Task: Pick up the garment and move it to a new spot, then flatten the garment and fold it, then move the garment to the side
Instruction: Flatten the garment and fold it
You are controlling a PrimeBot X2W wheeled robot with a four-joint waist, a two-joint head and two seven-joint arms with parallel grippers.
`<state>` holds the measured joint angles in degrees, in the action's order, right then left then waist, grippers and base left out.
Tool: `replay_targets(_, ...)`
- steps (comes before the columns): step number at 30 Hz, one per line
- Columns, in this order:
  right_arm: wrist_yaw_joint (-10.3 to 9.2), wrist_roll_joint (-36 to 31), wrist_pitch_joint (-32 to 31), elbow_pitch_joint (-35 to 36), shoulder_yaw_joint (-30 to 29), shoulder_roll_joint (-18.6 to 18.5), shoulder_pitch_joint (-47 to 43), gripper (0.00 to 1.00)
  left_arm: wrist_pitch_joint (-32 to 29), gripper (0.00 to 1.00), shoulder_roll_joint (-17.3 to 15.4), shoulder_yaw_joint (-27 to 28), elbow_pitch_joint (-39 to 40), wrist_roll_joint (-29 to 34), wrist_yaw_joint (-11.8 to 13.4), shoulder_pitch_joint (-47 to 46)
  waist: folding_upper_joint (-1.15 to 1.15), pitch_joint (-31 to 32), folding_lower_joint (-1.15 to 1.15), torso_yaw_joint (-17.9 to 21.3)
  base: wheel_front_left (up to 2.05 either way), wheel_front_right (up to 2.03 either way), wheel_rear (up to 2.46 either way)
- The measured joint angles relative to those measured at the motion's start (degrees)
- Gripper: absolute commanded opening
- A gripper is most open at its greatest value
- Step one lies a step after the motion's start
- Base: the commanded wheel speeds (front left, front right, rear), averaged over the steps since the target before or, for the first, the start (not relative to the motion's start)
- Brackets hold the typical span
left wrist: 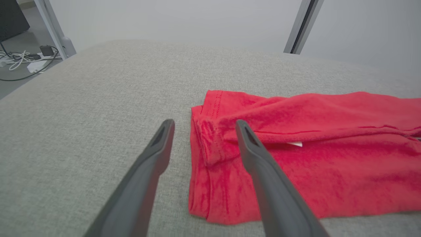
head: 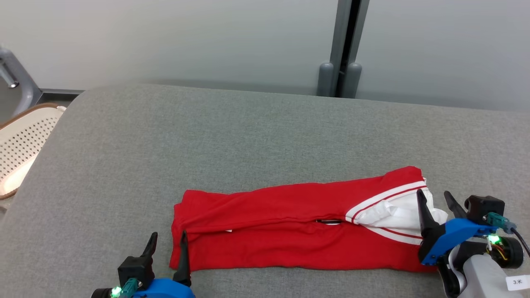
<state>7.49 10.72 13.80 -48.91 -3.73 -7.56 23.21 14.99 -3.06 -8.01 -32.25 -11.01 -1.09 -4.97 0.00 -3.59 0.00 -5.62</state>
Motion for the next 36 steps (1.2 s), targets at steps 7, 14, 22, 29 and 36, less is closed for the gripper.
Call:
replay_targets(7, 0.0, -3.8, -3.2, -10.0, -3.7, -0.5, 2.2, 1.0, 0.0, 1.0, 0.1, -1.5, -0.6, -0.3, -0.5, -0.1, 0.0, -1.4, 0.0, -2.4, 0.0, 0.0, 0.0)
replay_targets(14, 0.0, -2.8, -3.7, -15.5, -4.9, 0.7, 3.7, 0.27, 0.0, 1.0, 0.1, -1.7, -0.8, -0.7, -0.4, -0.1, 0.0, -2.0, 0.0, -2.7, 0.0, 0.0, 0.0)
replay_targets(22, 0.12, 0.8, 0.6, -15.8, -6.5, 1.0, 3.4, 0.0, 0.0, 1.0, 0.1, -1.6, -1.0, -1.1, 0.0, -0.1, 0.0, -1.5, 0.0, 0.4, 0.0, 0.0, 0.0)
replay_targets(29, 0.07, 1.0, 1.1, -10.7, -11.1, -1.3, -0.1, 0.0, 0.0, 1.0, 0.1, -2.3, -1.2, -2.2, 0.0, 0.5, 0.0, 0.3, 0.0, 4.3, 0.0, 0.0, 0.0)
replay_targets(36, 0.01, 1.0, 1.2, -0.7, -11.5, -0.9, -4.7, 0.0, 0.0, 1.0, 0.2, -4.6, -1.4, -4.2, 0.6, 1.5, 0.0, 2.5, 0.0, 6.9, 0.0, 0.0, 0.0)
